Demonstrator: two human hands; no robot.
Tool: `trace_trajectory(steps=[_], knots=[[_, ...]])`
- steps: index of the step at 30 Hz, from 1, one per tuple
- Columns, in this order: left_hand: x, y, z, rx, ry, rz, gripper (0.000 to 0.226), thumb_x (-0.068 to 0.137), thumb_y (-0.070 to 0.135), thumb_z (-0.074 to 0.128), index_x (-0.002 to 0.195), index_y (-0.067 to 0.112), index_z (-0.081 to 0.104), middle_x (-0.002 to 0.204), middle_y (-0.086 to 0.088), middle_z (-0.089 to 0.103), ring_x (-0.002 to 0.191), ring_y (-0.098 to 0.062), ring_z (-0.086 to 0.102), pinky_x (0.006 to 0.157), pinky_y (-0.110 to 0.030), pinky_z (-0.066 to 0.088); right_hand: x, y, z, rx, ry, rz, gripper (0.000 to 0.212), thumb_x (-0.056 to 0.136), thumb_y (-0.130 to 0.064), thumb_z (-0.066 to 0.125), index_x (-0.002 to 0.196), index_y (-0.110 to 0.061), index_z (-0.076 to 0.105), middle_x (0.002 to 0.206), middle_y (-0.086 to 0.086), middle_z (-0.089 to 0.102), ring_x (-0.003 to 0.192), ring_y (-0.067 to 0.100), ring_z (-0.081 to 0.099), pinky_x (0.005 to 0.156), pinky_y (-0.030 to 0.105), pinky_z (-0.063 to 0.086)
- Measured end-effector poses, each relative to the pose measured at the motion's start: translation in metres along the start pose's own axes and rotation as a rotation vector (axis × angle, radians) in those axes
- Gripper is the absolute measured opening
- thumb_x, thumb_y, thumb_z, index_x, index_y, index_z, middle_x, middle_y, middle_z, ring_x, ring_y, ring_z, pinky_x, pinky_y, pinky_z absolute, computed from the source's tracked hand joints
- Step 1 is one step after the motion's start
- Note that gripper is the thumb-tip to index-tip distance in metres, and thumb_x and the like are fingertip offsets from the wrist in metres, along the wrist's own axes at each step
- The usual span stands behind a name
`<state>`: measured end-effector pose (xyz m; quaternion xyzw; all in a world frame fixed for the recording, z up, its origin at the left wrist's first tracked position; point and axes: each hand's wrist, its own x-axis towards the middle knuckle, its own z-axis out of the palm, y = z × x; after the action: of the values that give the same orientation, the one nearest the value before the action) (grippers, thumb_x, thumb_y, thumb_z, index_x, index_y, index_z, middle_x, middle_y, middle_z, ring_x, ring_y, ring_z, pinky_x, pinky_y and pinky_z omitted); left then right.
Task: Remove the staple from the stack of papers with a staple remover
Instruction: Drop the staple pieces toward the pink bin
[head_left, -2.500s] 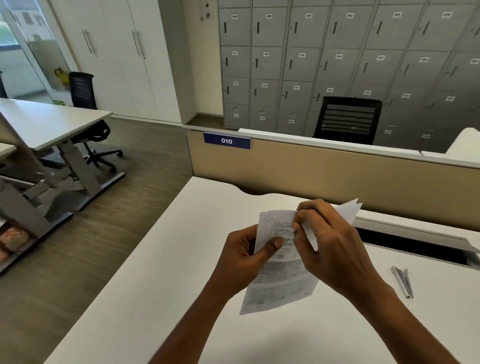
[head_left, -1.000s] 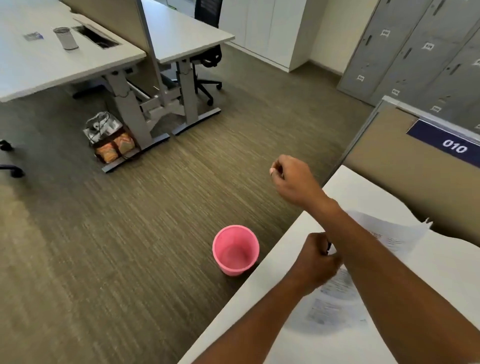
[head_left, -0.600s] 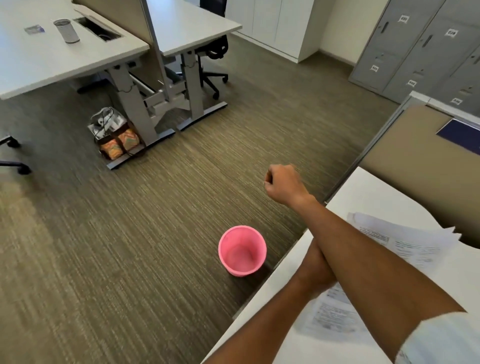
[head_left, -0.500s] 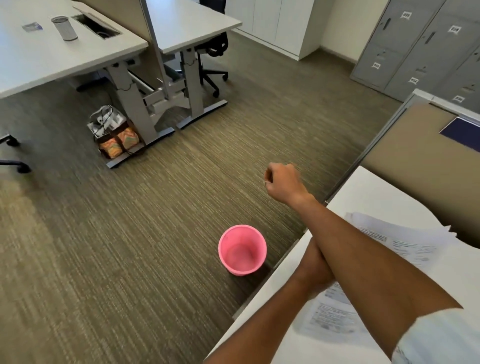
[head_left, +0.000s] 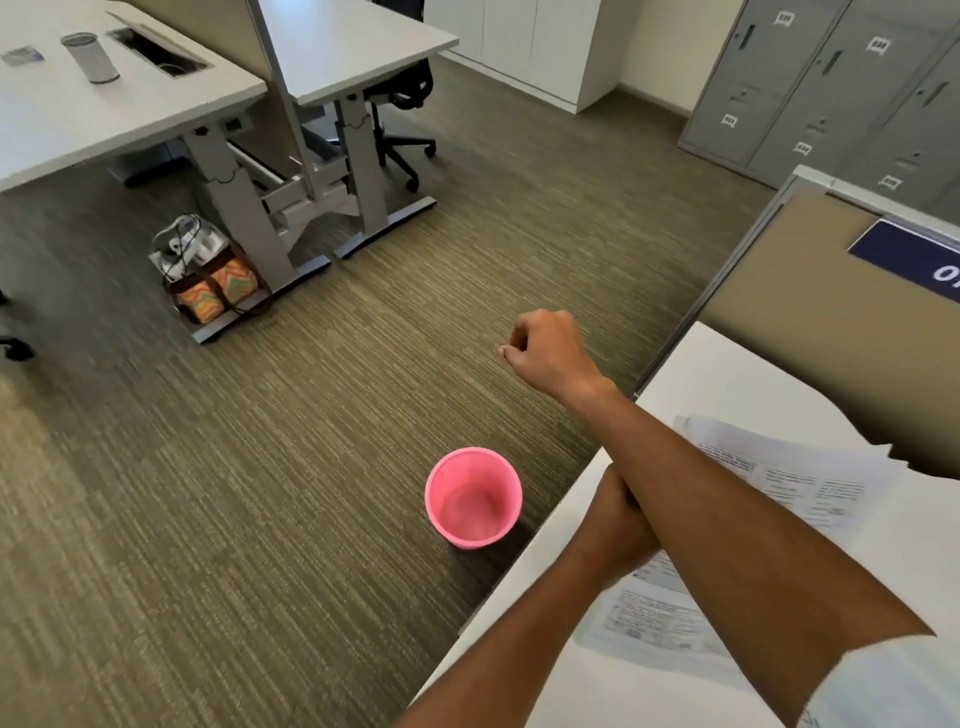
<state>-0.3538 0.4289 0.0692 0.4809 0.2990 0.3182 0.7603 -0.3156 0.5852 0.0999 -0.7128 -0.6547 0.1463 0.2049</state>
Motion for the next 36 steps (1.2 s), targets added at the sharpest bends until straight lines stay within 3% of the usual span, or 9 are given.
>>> trace_trajectory(steps=[3, 7, 10, 12, 17, 23, 26, 31, 36], knots=[[-0.001, 0.005, 0.004, 0.065, 0.022, 0.057, 0.021, 0.079, 0.009, 0.056, 0.064, 0.003, 0.042, 0.063, -0.007, 0.039, 0.064, -0.023, 0.031, 0.054, -0.043, 0.033, -0.006, -0.011, -0.024, 0.088, 0.053, -0.001, 0.017, 0.088, -0.022, 0.074, 0.082, -0.006, 0.076, 0.08, 0.008, 0.076, 0.08, 0.02, 0.069, 0.079, 0.034, 0.057], [-0.003, 0.017, 0.011, 0.242, 0.025, 0.105, 0.049, 0.085, 0.029, 0.069, 0.057, 0.018, 0.03, 0.054, 0.013, 0.019, 0.051, -0.008, 0.015, 0.047, -0.026, 0.016, -0.027, -0.025, -0.077, 0.159, 0.175, -0.026, 0.028, 0.089, -0.026, 0.072, 0.07, -0.006, 0.069, 0.066, 0.003, 0.07, 0.062, 0.015, 0.064, 0.066, 0.026, 0.048], [-0.005, 0.029, 0.018, 0.242, -0.074, 0.121, 0.034, 0.094, 0.03, 0.071, 0.063, 0.022, 0.06, 0.055, 0.019, 0.053, 0.05, 0.001, 0.047, 0.054, -0.015, 0.039, -0.056, -0.025, -0.133, 0.158, 0.232, -0.07, 0.026, 0.089, -0.027, 0.074, 0.073, -0.007, 0.071, 0.067, 0.0, 0.069, 0.062, 0.014, 0.063, 0.064, 0.027, 0.047], [-0.007, 0.039, 0.025, 0.227, -0.123, 0.104, 0.017, 0.095, 0.03, 0.071, 0.095, 0.014, 0.077, 0.089, 0.007, 0.079, 0.081, -0.015, 0.076, 0.075, -0.036, 0.061, -0.083, -0.02, -0.171, 0.151, 0.271, -0.088, 0.023, 0.089, -0.027, 0.075, 0.078, -0.007, 0.073, 0.071, -0.001, 0.071, 0.066, 0.013, 0.066, 0.064, 0.025, 0.051], [-0.011, 0.06, 0.048, 0.266, -0.186, 0.171, 0.023, 0.097, 0.03, 0.07, 0.114, 0.016, 0.077, 0.109, 0.002, 0.08, 0.101, -0.019, 0.077, 0.091, -0.05, 0.061, -0.172, 0.015, -0.253, 0.175, 0.453, -0.002, 0.011, 0.088, -0.029, 0.076, 0.082, -0.021, 0.073, 0.076, -0.01, 0.071, 0.071, 0.002, 0.067, 0.066, 0.012, 0.053], [-0.027, 0.078, 0.098, 0.28, -0.286, 0.231, 0.026, 0.097, 0.03, 0.071, 0.119, 0.017, 0.076, 0.114, 0.001, 0.079, 0.105, -0.022, 0.076, 0.092, -0.052, 0.061, -0.293, 0.07, -0.307, 0.24, 0.677, 0.166, 0.01, 0.085, -0.021, 0.08, 0.086, -0.019, 0.071, 0.087, -0.001, 0.075, 0.085, 0.02, 0.072, 0.088, 0.044, 0.06], [-0.038, 0.084, 0.126, 0.283, -0.326, 0.236, 0.025, 0.096, 0.031, 0.072, 0.119, 0.021, 0.076, 0.114, 0.001, 0.079, 0.104, -0.023, 0.076, 0.09, -0.051, 0.062, -0.35, 0.1, -0.315, 0.288, 0.759, 0.292, 0.027, 0.087, -0.036, 0.077, 0.107, -0.021, 0.068, 0.111, -0.003, 0.071, 0.106, 0.017, 0.066, 0.094, 0.046, 0.056], [-0.067, 0.085, 0.186, 0.272, -0.372, 0.224, 0.021, 0.096, 0.028, 0.071, 0.117, 0.024, 0.077, 0.114, 0.0, 0.079, 0.104, -0.023, 0.076, 0.087, -0.042, 0.064, -0.44, 0.163, -0.308, 0.665, 0.625, 0.342, 0.08, 0.07, -0.057, 0.081, 0.137, -0.032, 0.046, 0.139, -0.008, 0.059, 0.131, 0.015, 0.054, 0.107, 0.045, 0.048], [-0.092, 0.07, 0.242, 0.22, -0.346, 0.186, 0.025, 0.095, 0.024, 0.07, 0.118, 0.017, 0.076, 0.115, -0.006, 0.078, 0.105, -0.029, 0.076, 0.084, -0.043, 0.064, -0.487, 0.219, -0.288, 1.015, 0.494, 0.168, 0.061, 0.083, -0.028, 0.083, 0.136, -0.018, 0.055, 0.135, 0.009, 0.066, 0.127, 0.032, 0.061, 0.101, 0.042, 0.054]])
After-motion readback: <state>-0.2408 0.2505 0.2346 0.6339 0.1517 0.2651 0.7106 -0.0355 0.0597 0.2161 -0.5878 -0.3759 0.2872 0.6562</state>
